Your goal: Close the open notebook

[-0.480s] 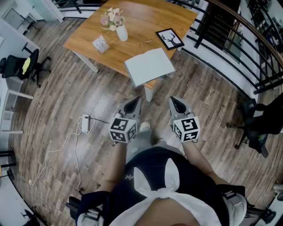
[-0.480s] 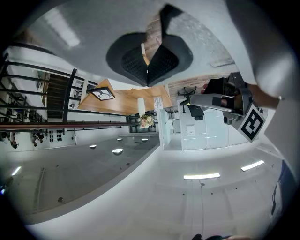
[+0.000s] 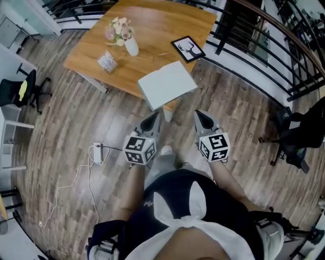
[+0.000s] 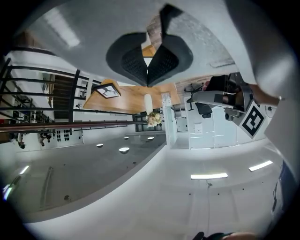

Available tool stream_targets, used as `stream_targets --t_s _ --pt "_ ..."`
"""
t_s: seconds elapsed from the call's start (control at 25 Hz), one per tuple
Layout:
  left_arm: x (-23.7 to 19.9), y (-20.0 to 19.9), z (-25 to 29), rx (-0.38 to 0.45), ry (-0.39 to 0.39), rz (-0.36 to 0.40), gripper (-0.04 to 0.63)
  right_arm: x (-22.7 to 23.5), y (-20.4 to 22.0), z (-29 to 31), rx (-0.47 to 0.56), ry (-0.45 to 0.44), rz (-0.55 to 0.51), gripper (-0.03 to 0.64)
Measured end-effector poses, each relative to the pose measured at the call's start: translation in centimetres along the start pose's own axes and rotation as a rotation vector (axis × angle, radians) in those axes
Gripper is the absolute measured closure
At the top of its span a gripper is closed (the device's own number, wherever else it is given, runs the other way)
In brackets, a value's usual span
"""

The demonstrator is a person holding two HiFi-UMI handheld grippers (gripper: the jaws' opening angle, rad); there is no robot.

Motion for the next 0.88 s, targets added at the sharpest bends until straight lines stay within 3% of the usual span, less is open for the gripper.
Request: stream_targets --t_s 0.4,0.48,0.88 --pt "-5.8 -0.6 1.3 -0.036 0.070 -0.015 0.575 -0.7 -0.5 4.3 -0.028 0.078 0.051 0.614" --pt "-6.8 -0.6 1.4 -0.042 0.087 -0.022 0.575 -0.8 -0.6 5.0 -0.035 0.090 0.066 0.505" --pt "-9.5 -0.7 3.2 -0.068 0.143 -0.035 0.575 1.2 -1.5 7.9 -0.048 0.145 0.094 0.446"
Point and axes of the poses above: the fingertips, and each gripper's own axes: z forward along the fingers, x to its right, y out of its underside, the point moved 9 cm from there along -z, backward along the fingers, and after that the axes turned 10 degrees about y, right-handed, at the moved point
